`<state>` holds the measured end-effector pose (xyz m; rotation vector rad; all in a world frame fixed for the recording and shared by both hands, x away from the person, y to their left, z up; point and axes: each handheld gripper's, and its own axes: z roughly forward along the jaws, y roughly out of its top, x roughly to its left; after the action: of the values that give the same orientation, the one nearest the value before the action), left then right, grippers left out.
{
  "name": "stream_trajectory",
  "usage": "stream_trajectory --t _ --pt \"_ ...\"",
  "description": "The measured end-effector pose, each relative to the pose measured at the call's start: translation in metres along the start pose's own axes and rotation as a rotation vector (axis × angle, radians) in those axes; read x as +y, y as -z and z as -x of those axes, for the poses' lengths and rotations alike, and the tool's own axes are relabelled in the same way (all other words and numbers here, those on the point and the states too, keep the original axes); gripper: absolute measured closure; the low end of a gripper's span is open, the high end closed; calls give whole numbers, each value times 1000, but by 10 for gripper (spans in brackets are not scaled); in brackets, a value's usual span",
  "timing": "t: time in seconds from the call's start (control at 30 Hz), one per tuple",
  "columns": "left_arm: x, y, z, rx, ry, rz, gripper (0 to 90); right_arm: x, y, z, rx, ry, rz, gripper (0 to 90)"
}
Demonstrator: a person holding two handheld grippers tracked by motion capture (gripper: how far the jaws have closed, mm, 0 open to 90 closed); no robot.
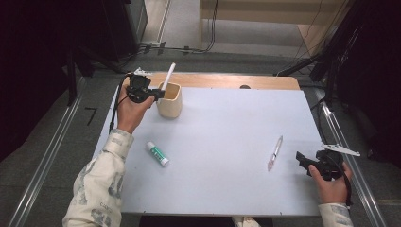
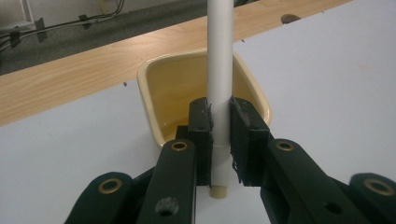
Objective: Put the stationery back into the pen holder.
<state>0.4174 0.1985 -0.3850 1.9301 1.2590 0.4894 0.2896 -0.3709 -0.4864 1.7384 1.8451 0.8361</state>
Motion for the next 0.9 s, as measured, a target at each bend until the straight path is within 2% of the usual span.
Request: stream_trajectory --t 0.37,0.9 --pt "8 -6 -3 3 10 1 795 0 0 0 2 -1 0 207" --pt "15 -21 -5 7 32 36 795 0 -1 2 2 -4 -3 207"
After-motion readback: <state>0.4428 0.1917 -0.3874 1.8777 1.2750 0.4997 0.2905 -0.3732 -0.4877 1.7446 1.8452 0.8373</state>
